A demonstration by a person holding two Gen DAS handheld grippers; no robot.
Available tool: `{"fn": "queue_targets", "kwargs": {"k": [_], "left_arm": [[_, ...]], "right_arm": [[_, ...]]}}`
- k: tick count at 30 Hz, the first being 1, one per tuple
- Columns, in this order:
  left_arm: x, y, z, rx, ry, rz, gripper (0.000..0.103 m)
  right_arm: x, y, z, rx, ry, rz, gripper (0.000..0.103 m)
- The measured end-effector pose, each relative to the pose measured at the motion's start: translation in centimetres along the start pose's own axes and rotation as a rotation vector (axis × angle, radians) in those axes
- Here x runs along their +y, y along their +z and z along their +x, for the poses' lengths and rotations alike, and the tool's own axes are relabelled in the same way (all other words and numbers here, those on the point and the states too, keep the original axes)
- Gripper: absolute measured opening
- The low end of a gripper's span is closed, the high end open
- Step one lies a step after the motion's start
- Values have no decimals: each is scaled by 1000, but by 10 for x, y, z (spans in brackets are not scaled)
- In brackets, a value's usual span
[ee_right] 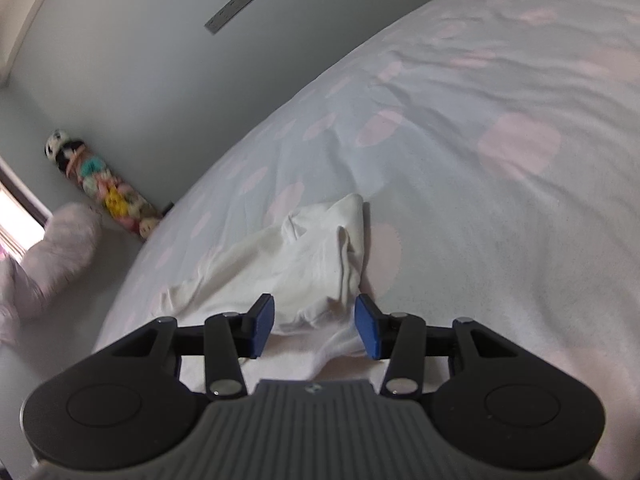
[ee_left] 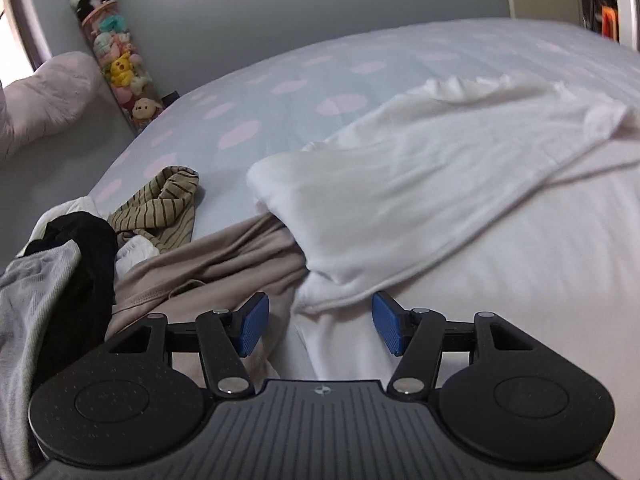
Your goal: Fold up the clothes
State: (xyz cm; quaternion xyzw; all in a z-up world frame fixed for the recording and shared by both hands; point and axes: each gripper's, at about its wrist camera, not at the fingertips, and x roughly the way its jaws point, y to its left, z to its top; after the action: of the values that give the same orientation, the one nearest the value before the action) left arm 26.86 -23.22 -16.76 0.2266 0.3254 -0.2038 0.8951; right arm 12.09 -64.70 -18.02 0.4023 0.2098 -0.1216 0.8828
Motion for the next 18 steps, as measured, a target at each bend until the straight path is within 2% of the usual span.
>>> {"fn": "queue_targets", "kwargs": {"k": [5,7,11,13,15,18], "left_arm": [[9,9,2,-50,-36,-72,24],[9,9,1,-59,-51,-88,21],[11,9,0,-60,-46,-107,21],[15,8,1,-53,-59,-146,21],[18,7,2,-51,-68,-174,20],[16,6,3,-62,-61,-177,17]], "right_arm": [[-11,1,4,-5,33,84,43],[-16,2,6,-3,43,116,42],[-22,2,8,6,81,188,42],[-20,2,9,18,76,177,42],[-16,1,10,27,49,142,28],[-15,0,6,12,27,114,20]]}}
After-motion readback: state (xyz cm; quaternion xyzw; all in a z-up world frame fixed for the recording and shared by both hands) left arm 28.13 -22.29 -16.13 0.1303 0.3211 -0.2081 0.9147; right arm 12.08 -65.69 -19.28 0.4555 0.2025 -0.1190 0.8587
